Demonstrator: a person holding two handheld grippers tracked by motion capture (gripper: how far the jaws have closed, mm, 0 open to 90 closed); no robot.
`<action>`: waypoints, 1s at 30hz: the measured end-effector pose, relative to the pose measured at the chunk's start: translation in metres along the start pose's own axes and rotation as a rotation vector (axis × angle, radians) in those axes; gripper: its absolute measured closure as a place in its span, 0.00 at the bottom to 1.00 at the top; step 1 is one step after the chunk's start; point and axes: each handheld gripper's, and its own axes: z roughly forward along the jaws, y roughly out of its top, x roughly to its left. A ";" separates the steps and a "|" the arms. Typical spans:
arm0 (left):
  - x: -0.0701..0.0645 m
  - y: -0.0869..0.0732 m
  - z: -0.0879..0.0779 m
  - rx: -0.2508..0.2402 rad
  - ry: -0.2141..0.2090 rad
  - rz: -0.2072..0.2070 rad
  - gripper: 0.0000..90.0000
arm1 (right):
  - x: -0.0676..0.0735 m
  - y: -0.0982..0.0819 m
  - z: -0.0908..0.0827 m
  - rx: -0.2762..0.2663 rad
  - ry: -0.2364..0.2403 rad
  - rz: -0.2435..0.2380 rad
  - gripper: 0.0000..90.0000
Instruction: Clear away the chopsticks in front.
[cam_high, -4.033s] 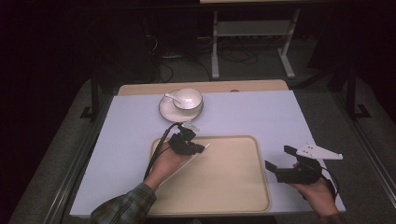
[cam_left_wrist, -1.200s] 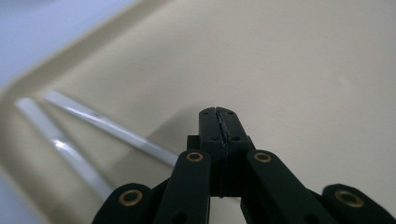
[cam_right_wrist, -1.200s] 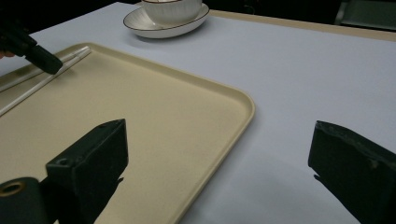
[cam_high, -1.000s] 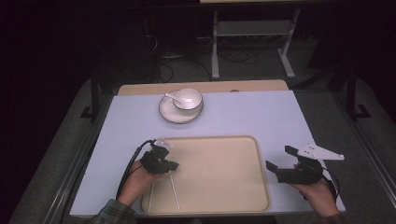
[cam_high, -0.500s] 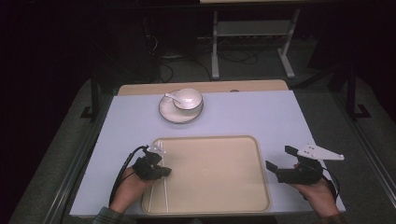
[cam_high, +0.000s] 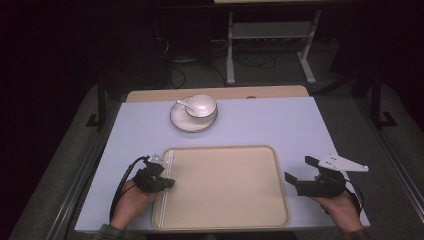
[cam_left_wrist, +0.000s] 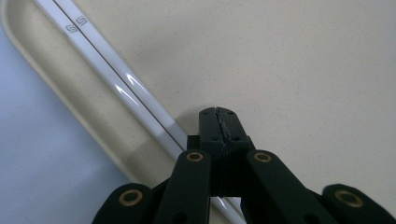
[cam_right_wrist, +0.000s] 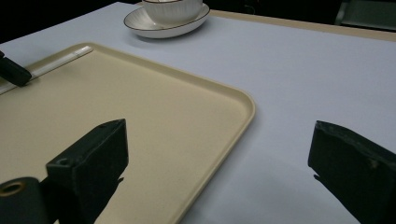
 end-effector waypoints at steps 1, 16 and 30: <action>0.000 0.000 0.000 -0.001 0.000 0.000 1.00 | 0.000 0.000 0.000 -0.001 0.001 -0.002 0.05; 0.010 0.013 -0.011 -0.047 -0.018 0.004 0.78 | 0.000 -0.001 0.001 0.006 0.000 -0.003 0.05; 0.036 0.032 -0.015 -0.129 -0.055 -0.020 0.48 | 0.000 -0.001 0.002 0.009 -0.003 -0.001 0.05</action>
